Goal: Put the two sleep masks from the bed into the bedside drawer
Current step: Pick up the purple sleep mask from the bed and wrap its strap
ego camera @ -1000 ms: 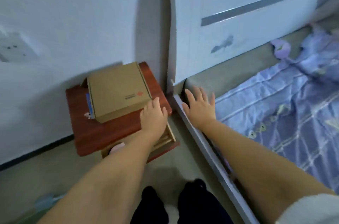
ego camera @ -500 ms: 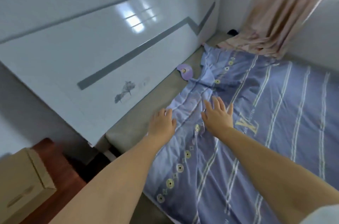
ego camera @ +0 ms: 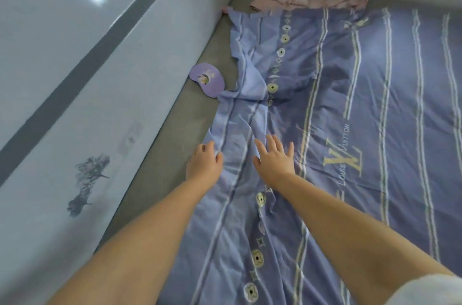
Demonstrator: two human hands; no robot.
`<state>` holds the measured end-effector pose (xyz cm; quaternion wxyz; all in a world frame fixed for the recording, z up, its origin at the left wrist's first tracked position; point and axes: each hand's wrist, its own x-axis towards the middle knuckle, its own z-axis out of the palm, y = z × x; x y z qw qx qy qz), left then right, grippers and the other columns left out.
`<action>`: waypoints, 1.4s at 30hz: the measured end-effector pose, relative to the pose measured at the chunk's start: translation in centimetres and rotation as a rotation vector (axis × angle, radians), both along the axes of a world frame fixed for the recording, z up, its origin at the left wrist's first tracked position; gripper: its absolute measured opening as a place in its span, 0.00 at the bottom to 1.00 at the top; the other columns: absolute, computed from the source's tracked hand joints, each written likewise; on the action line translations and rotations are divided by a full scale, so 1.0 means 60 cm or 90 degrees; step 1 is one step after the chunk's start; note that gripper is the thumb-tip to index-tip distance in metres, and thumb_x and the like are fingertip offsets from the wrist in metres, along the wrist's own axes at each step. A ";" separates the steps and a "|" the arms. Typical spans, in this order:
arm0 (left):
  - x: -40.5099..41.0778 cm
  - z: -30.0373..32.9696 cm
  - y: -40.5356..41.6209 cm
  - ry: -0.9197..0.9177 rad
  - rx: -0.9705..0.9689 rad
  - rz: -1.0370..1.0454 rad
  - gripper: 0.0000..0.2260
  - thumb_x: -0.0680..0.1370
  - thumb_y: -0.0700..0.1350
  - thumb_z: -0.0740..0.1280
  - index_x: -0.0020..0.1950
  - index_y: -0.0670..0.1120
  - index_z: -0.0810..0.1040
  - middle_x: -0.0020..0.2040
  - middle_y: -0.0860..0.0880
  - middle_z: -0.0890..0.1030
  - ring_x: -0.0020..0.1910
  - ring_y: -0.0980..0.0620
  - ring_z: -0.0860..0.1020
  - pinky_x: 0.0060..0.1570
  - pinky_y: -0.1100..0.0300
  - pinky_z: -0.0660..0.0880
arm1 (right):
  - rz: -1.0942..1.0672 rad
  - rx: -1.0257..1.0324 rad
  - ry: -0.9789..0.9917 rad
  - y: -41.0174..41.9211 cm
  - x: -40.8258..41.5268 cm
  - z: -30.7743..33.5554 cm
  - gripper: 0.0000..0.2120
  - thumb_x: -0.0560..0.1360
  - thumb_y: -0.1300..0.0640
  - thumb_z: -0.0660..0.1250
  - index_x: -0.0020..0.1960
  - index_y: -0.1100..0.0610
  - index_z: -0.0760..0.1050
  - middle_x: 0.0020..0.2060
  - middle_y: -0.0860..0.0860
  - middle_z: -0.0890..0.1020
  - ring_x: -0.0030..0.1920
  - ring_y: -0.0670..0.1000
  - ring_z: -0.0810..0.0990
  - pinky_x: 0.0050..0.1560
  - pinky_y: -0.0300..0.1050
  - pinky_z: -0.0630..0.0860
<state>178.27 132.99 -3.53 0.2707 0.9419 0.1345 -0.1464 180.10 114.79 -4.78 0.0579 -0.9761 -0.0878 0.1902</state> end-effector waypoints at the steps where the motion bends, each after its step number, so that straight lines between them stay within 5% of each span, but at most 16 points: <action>1: 0.033 -0.025 0.012 0.009 -0.015 0.002 0.19 0.79 0.45 0.58 0.68 0.41 0.65 0.67 0.36 0.69 0.63 0.37 0.70 0.61 0.45 0.70 | -0.011 0.005 0.010 0.015 0.028 -0.030 0.23 0.80 0.47 0.46 0.74 0.49 0.49 0.76 0.54 0.50 0.76 0.55 0.43 0.71 0.68 0.41; 7: 0.224 -0.166 0.061 0.021 -0.091 0.077 0.18 0.80 0.46 0.57 0.69 0.41 0.65 0.68 0.38 0.70 0.62 0.38 0.72 0.60 0.49 0.69 | -0.054 0.051 0.057 0.085 0.165 -0.221 0.24 0.79 0.46 0.46 0.74 0.46 0.50 0.77 0.53 0.48 0.76 0.54 0.42 0.72 0.68 0.40; 14: 0.407 -0.256 0.068 -0.062 -0.190 0.317 0.30 0.79 0.55 0.57 0.75 0.40 0.53 0.75 0.41 0.61 0.73 0.45 0.62 0.71 0.52 0.60 | -0.100 0.090 -0.174 0.098 0.168 -0.300 0.23 0.75 0.46 0.51 0.70 0.45 0.60 0.74 0.56 0.62 0.75 0.55 0.55 0.71 0.67 0.40; 17: 0.491 -0.267 0.083 -0.128 -0.178 0.406 0.25 0.77 0.57 0.59 0.68 0.42 0.66 0.70 0.42 0.70 0.69 0.47 0.69 0.68 0.54 0.65 | -0.097 0.090 -0.179 0.097 0.170 -0.296 0.23 0.76 0.46 0.51 0.70 0.46 0.61 0.74 0.56 0.62 0.74 0.56 0.56 0.71 0.68 0.42; 20: 0.528 -0.273 0.105 -0.142 -0.136 0.413 0.15 0.77 0.57 0.58 0.43 0.47 0.76 0.53 0.46 0.83 0.54 0.48 0.80 0.51 0.56 0.76 | -0.085 0.090 -0.172 0.095 0.169 -0.296 0.23 0.76 0.46 0.52 0.71 0.46 0.61 0.74 0.56 0.61 0.75 0.56 0.55 0.71 0.68 0.41; 22: 0.529 -0.273 0.117 -0.120 -0.125 0.391 0.16 0.77 0.54 0.58 0.48 0.44 0.80 0.50 0.48 0.84 0.49 0.49 0.80 0.46 0.57 0.75 | -0.085 0.093 -0.168 0.092 0.171 -0.296 0.24 0.76 0.46 0.52 0.71 0.46 0.61 0.74 0.56 0.61 0.75 0.56 0.54 0.71 0.68 0.41; 25: 0.480 -0.255 0.136 -0.159 -0.127 0.385 0.15 0.77 0.48 0.61 0.48 0.38 0.81 0.41 0.47 0.79 0.39 0.53 0.73 0.36 0.59 0.67 | -0.081 0.092 -0.177 0.090 0.170 -0.301 0.24 0.76 0.45 0.50 0.71 0.46 0.60 0.74 0.55 0.60 0.75 0.55 0.54 0.71 0.68 0.41; 29: 0.336 -0.192 0.150 -0.289 -0.178 0.351 0.15 0.76 0.42 0.63 0.29 0.41 0.74 0.29 0.50 0.72 0.28 0.56 0.65 0.32 0.61 0.63 | -0.094 0.098 -0.156 0.095 0.171 -0.300 0.24 0.75 0.45 0.49 0.71 0.44 0.58 0.75 0.54 0.58 0.75 0.54 0.51 0.71 0.66 0.37; 33: 0.142 -0.114 0.100 -0.278 -0.249 0.199 0.10 0.76 0.44 0.65 0.36 0.43 0.75 0.30 0.54 0.74 0.27 0.62 0.69 0.30 0.69 0.65 | -0.101 0.127 0.034 0.097 0.171 -0.241 0.22 0.78 0.48 0.50 0.71 0.47 0.60 0.76 0.53 0.53 0.76 0.52 0.48 0.72 0.62 0.37; 35: 0.056 -0.072 0.072 -0.254 -0.277 0.167 0.11 0.76 0.43 0.65 0.34 0.45 0.71 0.28 0.56 0.72 0.26 0.63 0.69 0.28 0.72 0.64 | -0.218 0.332 0.217 0.103 0.146 -0.170 0.19 0.78 0.48 0.53 0.64 0.54 0.71 0.69 0.53 0.67 0.67 0.53 0.65 0.72 0.54 0.54; 38: -0.060 -0.009 0.037 -0.280 -0.289 0.181 0.13 0.76 0.41 0.66 0.33 0.45 0.68 0.27 0.55 0.70 0.27 0.61 0.68 0.29 0.71 0.63 | -0.423 0.698 0.436 0.094 0.055 -0.034 0.24 0.79 0.42 0.51 0.55 0.57 0.78 0.50 0.53 0.83 0.49 0.55 0.79 0.55 0.49 0.77; 40: -0.134 0.038 0.010 -0.319 -0.281 0.198 0.13 0.76 0.41 0.66 0.33 0.43 0.68 0.27 0.55 0.69 0.27 0.62 0.68 0.29 0.72 0.63 | -0.422 0.780 0.420 0.062 -0.010 0.041 0.27 0.78 0.40 0.50 0.48 0.58 0.80 0.46 0.59 0.85 0.48 0.62 0.81 0.49 0.52 0.80; 42: -0.204 0.088 -0.019 -0.360 -0.261 0.219 0.12 0.76 0.41 0.67 0.33 0.43 0.69 0.28 0.55 0.70 0.29 0.63 0.69 0.30 0.72 0.64 | -0.317 0.787 0.402 0.027 -0.071 0.119 0.27 0.78 0.39 0.51 0.49 0.59 0.80 0.53 0.68 0.80 0.52 0.67 0.78 0.57 0.58 0.75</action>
